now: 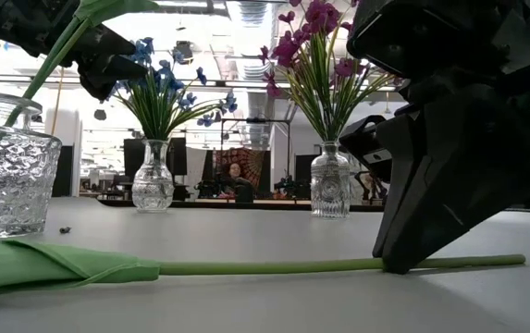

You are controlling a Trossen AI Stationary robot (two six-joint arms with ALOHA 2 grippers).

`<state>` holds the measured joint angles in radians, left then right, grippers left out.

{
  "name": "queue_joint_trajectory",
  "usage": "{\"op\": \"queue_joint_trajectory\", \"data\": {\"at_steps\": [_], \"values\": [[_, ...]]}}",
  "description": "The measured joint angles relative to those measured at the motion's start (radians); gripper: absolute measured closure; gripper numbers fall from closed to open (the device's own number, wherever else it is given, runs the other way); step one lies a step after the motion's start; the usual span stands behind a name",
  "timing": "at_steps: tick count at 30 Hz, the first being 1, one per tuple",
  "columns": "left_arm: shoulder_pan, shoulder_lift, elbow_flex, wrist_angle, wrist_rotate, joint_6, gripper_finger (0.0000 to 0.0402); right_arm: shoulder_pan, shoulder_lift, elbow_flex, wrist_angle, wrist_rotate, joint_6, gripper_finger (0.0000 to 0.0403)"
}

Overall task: Sort flowers into vase by color
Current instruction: Put the red flower into the bottom transparent vase

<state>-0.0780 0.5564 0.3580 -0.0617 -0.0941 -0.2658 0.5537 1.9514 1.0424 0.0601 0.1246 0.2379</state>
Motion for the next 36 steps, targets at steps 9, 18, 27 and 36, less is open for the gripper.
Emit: {"op": "queue_joint_trajectory", "data": {"at_steps": [9, 18, 27, 36], "values": [[0.0, 0.0, 0.0, 0.0, 0.0, 0.0, 0.0217, 0.0, 0.0, 0.035, 0.0, 0.003, -0.002, 0.0381], [0.0, 0.0, 0.0, 0.0, 0.0, 0.0, 0.0217, -0.002, 0.0, 0.091, -0.007, 0.008, -0.011, 0.0381], [0.0, -0.023, 0.0, 0.044, -0.001, 0.048, 0.0217, -0.015, 0.0, 0.186, -0.129, 0.008, -0.075, 0.0382], [0.0, -0.13, 0.0, 0.054, 0.0, 0.065, 0.0217, -0.03, -0.001, 0.325, -0.298, 0.051, -0.172, 0.0383]]}}
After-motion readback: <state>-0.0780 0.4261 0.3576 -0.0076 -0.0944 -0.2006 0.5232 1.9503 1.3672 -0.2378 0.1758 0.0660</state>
